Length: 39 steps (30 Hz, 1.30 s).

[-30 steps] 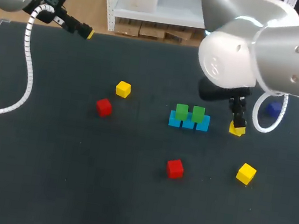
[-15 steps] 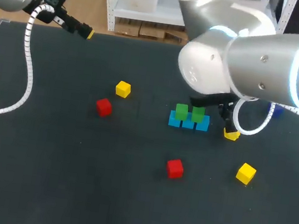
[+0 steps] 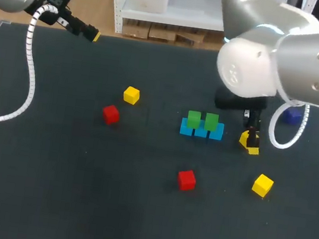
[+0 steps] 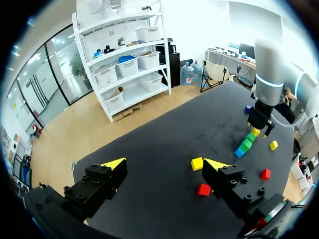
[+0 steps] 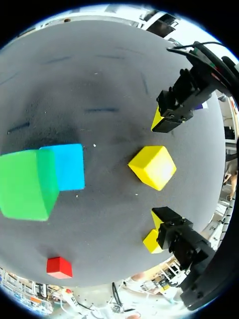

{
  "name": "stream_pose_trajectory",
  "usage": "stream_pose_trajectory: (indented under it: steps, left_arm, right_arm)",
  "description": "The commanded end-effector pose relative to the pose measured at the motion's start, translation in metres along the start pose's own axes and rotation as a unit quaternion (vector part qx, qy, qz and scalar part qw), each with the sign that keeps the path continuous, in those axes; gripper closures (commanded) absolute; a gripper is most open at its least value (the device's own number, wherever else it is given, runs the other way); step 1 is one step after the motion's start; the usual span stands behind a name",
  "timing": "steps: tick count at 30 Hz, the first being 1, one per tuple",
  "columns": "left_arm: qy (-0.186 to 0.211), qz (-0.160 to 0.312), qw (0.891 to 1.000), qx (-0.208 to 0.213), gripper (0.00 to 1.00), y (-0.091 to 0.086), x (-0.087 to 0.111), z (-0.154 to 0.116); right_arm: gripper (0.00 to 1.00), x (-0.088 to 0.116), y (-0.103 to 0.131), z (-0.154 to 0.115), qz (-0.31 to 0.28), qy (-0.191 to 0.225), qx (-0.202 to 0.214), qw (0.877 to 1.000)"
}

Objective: Place the blue cubes, place green cubes on the blue cubes, place the yellow cubes on the green cubes, then place the red cubes on the yellow cubes, and place purple cube on the red cubes.

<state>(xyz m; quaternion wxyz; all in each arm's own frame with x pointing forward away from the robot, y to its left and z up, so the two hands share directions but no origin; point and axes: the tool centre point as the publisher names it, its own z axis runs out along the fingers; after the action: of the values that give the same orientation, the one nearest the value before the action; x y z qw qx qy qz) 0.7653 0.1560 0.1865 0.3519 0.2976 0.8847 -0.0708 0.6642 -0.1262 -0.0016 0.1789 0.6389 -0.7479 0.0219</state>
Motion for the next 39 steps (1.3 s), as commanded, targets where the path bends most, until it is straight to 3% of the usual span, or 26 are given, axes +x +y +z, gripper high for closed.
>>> stream_pose_trajectory:
  steps: [1, 10, 15, 21, 24, 32, 39]
  left_arm:
    - [-0.002, 0.001, 1.0, 0.002, 0.0, 0.001, 0.001, 0.0]
    - [-0.002, 0.001, 1.0, 0.002, 0.0, 0.001, 0.001, 0.0]
    - [-0.002, 0.001, 1.0, 0.002, 0.0, 0.001, 0.001, 0.0]
    - [-0.002, 0.001, 1.0, 0.002, 0.0, 0.001, 0.001, 0.0]
    - [-0.002, 0.001, 1.0, 0.002, 0.0, 0.001, 0.001, 0.0]
    - [-0.002, 0.001, 1.0, 0.002, 0.0, 0.001, 0.001, 0.0]
    - [-0.002, 0.001, 1.0, 0.002, 0.0, 0.001, 0.001, 0.0]
  right_arm:
    - [0.0, 0.009, 0.011, -0.003, 0.014, -0.041, 0.019, 0.999]
    - [0.0, 0.015, 0.027, -0.021, 0.127, -0.102, 0.009, 0.987]
    - [0.0, 0.002, 0.034, -0.028, 0.183, -0.129, 0.009, 0.975]
    - [0.0, -0.014, 0.029, -0.018, 0.22, -0.122, 0.007, 0.968]
    - [0.0, -0.016, 0.031, -0.016, 0.251, -0.094, 0.012, 0.963]
    - [0.0, -0.016, 0.035, -0.017, 0.325, -0.124, 0.032, 0.937]
    - [0.0, -0.011, 0.026, -0.011, 0.327, -0.143, 0.033, 0.933]
